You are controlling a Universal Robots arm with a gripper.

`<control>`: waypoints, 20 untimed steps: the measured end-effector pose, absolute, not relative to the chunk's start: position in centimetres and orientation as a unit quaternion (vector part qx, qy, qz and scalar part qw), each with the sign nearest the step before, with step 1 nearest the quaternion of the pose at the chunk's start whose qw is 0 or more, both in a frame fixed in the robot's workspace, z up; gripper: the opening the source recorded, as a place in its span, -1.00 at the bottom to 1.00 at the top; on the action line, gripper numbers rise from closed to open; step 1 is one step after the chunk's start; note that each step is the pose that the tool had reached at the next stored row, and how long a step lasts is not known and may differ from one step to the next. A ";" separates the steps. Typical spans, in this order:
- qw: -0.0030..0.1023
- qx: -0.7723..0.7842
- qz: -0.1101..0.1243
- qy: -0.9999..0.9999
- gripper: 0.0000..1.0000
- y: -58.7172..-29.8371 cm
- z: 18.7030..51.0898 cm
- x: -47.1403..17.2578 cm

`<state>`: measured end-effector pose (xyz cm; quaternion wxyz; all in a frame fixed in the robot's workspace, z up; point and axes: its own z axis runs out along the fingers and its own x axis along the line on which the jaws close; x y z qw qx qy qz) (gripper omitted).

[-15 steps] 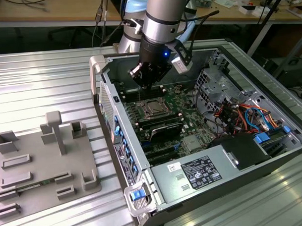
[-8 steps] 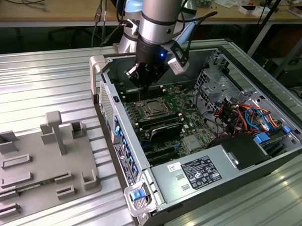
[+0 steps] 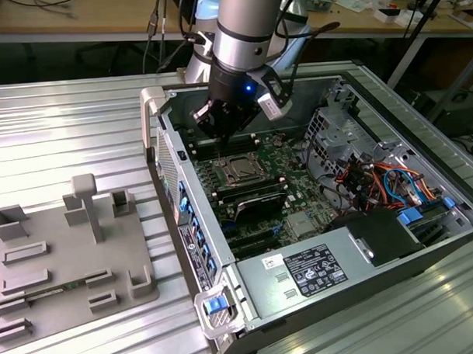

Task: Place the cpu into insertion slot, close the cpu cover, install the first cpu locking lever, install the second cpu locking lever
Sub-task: 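Install the first cpu locking lever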

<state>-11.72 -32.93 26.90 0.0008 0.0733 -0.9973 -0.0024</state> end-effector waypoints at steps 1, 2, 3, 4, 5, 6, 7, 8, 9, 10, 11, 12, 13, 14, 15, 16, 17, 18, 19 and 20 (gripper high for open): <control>0.001 0.073 -0.002 -0.997 -0.79 -32.8 26.9 -11.8; 0.001 0.073 -0.002 -0.997 -0.79 -32.7 26.9 -11.9; 0.001 0.073 -0.002 -0.997 -0.79 -32.7 26.9 -12.0; 0.001 0.073 -0.002 -0.997 -0.79 -32.6 26.9 -12.0; 0.001 0.073 -0.002 -0.997 -0.79 -32.5 26.9 -12.0; 0.001 0.073 -0.002 -0.997 -0.79 -32.2 26.9 -12.1; 0.001 0.073 -0.002 -0.997 -0.79 -32.0 26.9 -12.1; 0.001 0.072 -0.002 -0.997 -0.79 -31.9 26.9 -12.1; 0.001 0.066 -0.003 -0.998 -0.79 -31.7 26.8 -12.1; 0.001 0.063 -0.002 -0.998 -0.79 -31.7 26.8 -12.1; 0.001 0.063 -0.002 -0.998 -0.79 -31.7 26.8 -12.1; 0.001 0.062 -0.002 -0.998 -0.79 -31.7 26.8 -12.1; 0.001 0.062 -0.002 -0.998 -0.79 -31.7 26.8 -12.0; 0.001 0.062 -0.002 -0.998 -0.79 -31.6 26.8 -12.0; 0.001 0.062 -0.002 -0.998 -0.79 -31.6 26.8 -12.0; 0.001 0.062 -0.002 -0.998 -0.79 -31.6 26.8 -11.8; 0.001 0.062 -0.003 -0.998 -0.79 -31.5 26.8 -11.7; 0.001 0.062 -0.002 -0.998 -0.79 -31.5 26.8 -11.5; 0.001 0.062 -0.002 -0.998 -0.79 -31.4 26.8 -11.3; 0.001 0.062 -0.002 -0.998 -0.79 -31.4 26.8 -11.2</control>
